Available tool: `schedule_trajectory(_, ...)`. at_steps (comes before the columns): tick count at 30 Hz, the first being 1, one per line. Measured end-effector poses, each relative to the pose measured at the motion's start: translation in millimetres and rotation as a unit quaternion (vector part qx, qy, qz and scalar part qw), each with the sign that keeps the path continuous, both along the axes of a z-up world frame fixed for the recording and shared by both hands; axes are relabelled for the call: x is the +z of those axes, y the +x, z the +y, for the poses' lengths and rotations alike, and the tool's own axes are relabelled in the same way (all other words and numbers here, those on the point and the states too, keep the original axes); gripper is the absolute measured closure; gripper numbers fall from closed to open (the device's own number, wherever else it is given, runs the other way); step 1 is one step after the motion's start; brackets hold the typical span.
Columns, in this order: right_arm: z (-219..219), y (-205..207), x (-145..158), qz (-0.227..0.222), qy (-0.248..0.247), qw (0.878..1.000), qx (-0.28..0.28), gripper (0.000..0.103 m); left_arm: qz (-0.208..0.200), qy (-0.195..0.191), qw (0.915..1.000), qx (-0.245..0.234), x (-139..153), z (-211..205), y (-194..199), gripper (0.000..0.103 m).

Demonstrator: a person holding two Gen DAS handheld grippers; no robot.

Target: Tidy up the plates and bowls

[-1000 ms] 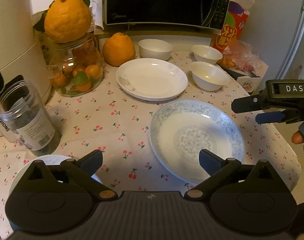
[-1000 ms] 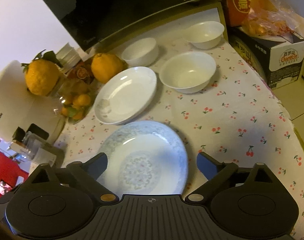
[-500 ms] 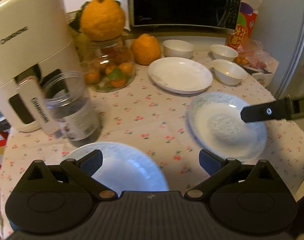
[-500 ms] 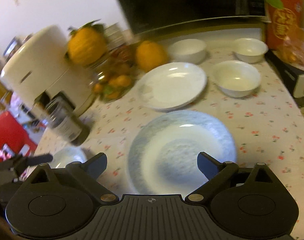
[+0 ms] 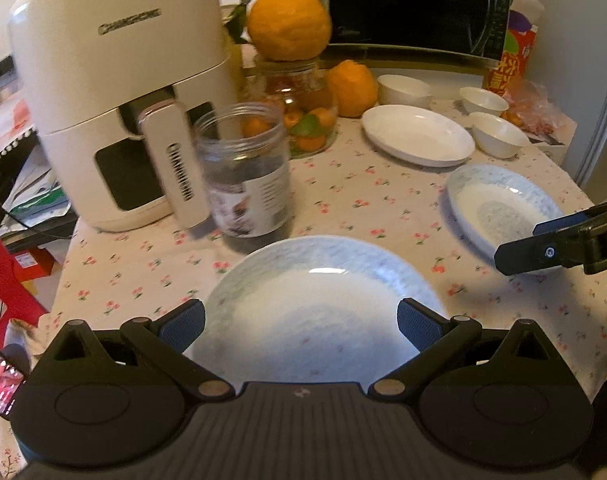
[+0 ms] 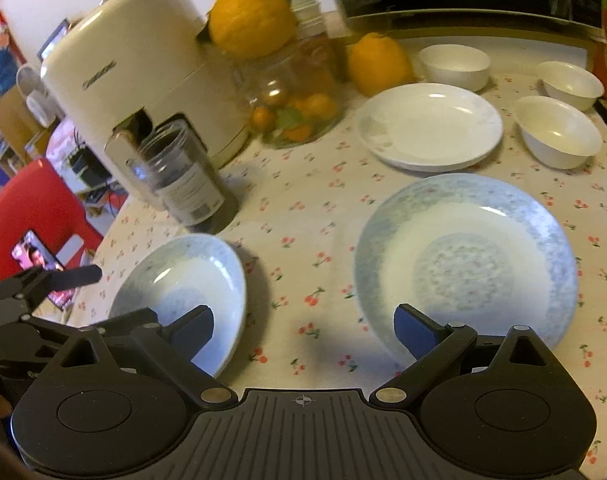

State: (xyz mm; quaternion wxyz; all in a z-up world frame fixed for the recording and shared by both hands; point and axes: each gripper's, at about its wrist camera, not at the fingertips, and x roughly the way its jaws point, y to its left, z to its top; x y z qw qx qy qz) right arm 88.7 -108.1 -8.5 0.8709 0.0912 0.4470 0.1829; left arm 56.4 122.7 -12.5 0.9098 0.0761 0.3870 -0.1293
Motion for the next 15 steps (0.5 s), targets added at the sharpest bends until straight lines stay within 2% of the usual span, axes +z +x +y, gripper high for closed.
schedule_trajectory(8, 35, -3, -12, -0.002, -0.015, 1.0, 0.027, 0.005, 0.022, -0.004, 0.9995, 0.024, -14, 27, 2, 0.002)
schedule_trajectory(15, 62, -6, -22, 0.003, -0.025, 0.998, 0.052, 0.005, 0.049, -0.017, 0.9983, 0.025, -22, 34, 6, 0.016)
